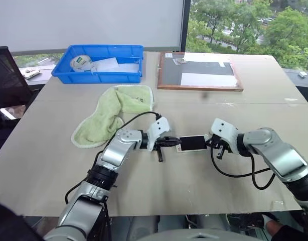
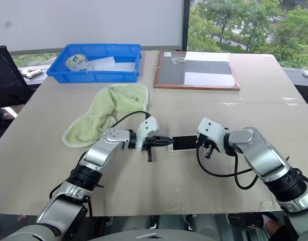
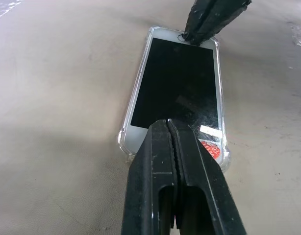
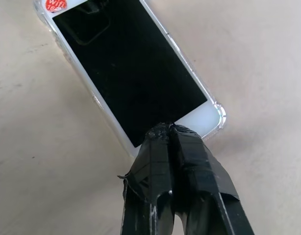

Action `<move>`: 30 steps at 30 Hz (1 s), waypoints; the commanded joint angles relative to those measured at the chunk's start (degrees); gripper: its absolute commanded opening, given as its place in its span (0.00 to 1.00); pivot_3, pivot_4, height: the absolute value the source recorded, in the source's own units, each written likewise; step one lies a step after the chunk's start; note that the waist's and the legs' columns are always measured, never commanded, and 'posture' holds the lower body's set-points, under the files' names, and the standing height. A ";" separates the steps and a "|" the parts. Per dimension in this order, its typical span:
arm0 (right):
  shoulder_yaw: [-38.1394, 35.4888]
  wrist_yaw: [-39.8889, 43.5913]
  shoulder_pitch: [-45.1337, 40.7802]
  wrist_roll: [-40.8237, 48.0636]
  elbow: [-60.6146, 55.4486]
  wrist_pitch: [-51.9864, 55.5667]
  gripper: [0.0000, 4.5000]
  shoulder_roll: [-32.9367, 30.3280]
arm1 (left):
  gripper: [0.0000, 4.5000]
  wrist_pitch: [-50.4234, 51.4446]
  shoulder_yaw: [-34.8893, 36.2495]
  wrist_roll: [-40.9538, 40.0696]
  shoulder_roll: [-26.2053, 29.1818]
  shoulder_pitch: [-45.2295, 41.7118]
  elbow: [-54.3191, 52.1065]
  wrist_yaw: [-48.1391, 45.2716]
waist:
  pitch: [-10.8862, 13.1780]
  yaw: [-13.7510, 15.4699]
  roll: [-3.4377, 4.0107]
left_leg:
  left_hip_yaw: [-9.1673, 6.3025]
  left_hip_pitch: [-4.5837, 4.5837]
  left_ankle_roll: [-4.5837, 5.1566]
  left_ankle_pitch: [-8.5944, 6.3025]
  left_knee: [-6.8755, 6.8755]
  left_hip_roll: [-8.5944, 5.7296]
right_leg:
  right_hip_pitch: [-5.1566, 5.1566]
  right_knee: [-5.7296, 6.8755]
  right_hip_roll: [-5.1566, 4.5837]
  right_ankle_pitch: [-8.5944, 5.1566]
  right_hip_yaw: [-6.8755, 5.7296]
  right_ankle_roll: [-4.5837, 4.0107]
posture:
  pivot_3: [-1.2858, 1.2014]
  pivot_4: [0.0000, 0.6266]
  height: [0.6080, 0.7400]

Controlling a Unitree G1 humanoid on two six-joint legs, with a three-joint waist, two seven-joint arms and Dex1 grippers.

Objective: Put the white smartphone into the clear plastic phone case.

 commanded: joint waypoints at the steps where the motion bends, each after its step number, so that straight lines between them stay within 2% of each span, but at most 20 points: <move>1: 3.99 0.22 6.08 -0.29 7.02 0.96 0.00 1.30 | 0.00 0.15 -0.28 -0.28 0.05 0.70 -0.80 -0.52 | -0.05 0.01 -0.06 | 0.00 0.00 0.00 0.00 0.00 0.00 | 0.00 0.00 -0.09 0.00 0.01 0.00 | 0.52 0.24 1.00; 3: 1.91 -0.24 8.04 0.22 6.37 -1.11 0.00 1.85 | 0.00 0.15 0.05 -0.58 0.21 1.05 -1.05 -0.56 | -0.06 0.03 -0.08 | 0.00 0.00 0.00 0.00 0.00 0.00 | 0.01 0.00 -0.22 0.01 -0.06 -0.01 | 0.52 0.24 1.00; 7: -7.15 -2.78 14.33 3.29 4.63 -12.55 0.00 7.18 | 0.00 -0.59 3.74 -4.24 -1.10 1.54 -1.77 0.17 | -0.01 0.06 -0.14 | -0.02 -0.05 -0.01 0.00 -0.01 0.00 | 0.01 -0.01 -0.24 0.01 -0.11 0.00 | 0.52 0.24 1.00; 9: -11.57 -4.63 16.13 4.93 3.53 -17.20 0.00 10.73 | 0.00 -0.53 6.17 -6.69 -2.00 1.76 -2.67 0.66 | 0.51 0.00 0.35 | 0.04 -0.11 0.00 0.00 0.00 -0.01 | -0.03 -0.02 -0.26 0.01 -0.05 0.01 | 0.52 0.24 1.00; 16: -22.01 -9.29 17.71 8.51 0.36 -26.44 0.00 16.33 | 0.00 2.69 13.86 -12.70 -3.66 1.80 -4.76 5.27 | 1.99 0.06 0.87 | 0.07 -0.18 0.01 0.02 0.00 0.01 | -0.11 0.11 0.19 0.14 -0.06 0.22 | 0.52 0.24 1.00; 17: -23.37 -9.55 17.71 9.69 -0.98 -26.21 0.13 16.59 | 0.00 3.82 14.87 -13.90 -3.67 1.77 -5.39 5.73 | 2.21 0.07 0.93 | 0.09 -0.19 0.01 0.02 0.00 0.00 | -0.12 0.11 0.22 0.15 -0.07 0.24 | 0.52 0.24 1.00; 18: -24.39 -9.72 17.98 10.37 -2.67 -25.77 0.20 16.38 | 0.09 4.70 15.86 -14.81 -3.70 1.73 -6.05 6.55 | 2.27 0.07 0.94 | 0.13 -0.22 0.01 0.02 0.00 -0.01 | -0.14 0.11 0.24 0.16 -0.08 0.25 | 0.52 0.24 1.00; 19: -25.29 -9.89 18.31 10.97 -4.22 -25.29 0.29 16.10 | 0.12 5.54 16.61 -15.60 -3.61 1.75 -6.75 7.06 | 2.39 0.07 0.93 | 0.13 -0.25 0.01 0.02 0.00 -0.01 | -0.16 0.11 0.25 0.15 -0.09 0.26 | 0.52 0.24 1.00; 21: -26.78 -9.44 19.52 12.47 -6.92 -24.53 0.49 15.18 | 0.28 7.26 17.57 -16.78 -3.11 2.29 -8.56 7.84 | 2.48 0.08 0.92 | 0.16 -0.32 0.00 0.02 0.00 -0.02 | -0.20 0.10 0.25 0.16 -0.08 0.27 | 0.52 0.24 1.00; 25: -30.33 -7.49 24.12 15.14 -11.54 -23.34 0.92 11.31 | 0.72 10.33 18.78 -18.92 -0.66 5.94 -14.59 8.05 | 2.50 0.09 0.90 | 0.20 -0.32 -0.03 0.00 -0.02 -0.05 | -0.19 0.08 0.23 0.07 -0.06 0.40 | 0.52 0.24 1.00; 26: -31.84 -6.69 25.96 16.06 -12.79 -22.96 1.00 9.91 | 0.83 11.14 19.23 -19.62 0.25 7.29 -16.45 8.08 | 2.51 0.09 0.91 | 0.21 -0.32 -0.06 -0.03 -0.02 -0.05 | -0.19 0.08 0.23 0.05 -0.05 0.42 | 0.52 0.24 1.00; 27: -33.36 -6.06 27.69 17.04 -13.90 -22.49 1.00 8.68 | 0.93 11.95 19.59 -20.33 1.20 8.52 -18.06 8.04 | 2.53 0.10 0.92 | 0.22 -0.32 -0.07 -0.04 -0.02 -0.05 | -0.19 0.07 0.22 0.05 -0.03 0.43 | 0.52 0.24 1.00; 28: -34.97 -5.75 29.47 17.83 -14.93 -22.11 1.00 7.57 | 0.99 12.17 19.82 -20.72 2.40 9.90 -19.52 7.71 | 2.54 0.10 0.90 | 0.23 -0.32 -0.08 -0.06 -0.02 -0.05 | -0.19 0.07 0.20 0.03 -0.02 0.44 | 0.52 0.24 1.00; 30: -37.13 -5.57 31.74 18.88 -16.00 -21.65 1.00 6.32 | 0.99 11.90 19.86 -20.88 4.13 11.85 -21.37 7.08 | 2.64 0.09 0.93 | 0.21 -0.30 -0.09 -0.07 -0.02 -0.04 | -0.19 0.08 0.21 0.02 -0.04 0.44 | 0.52 0.24 1.00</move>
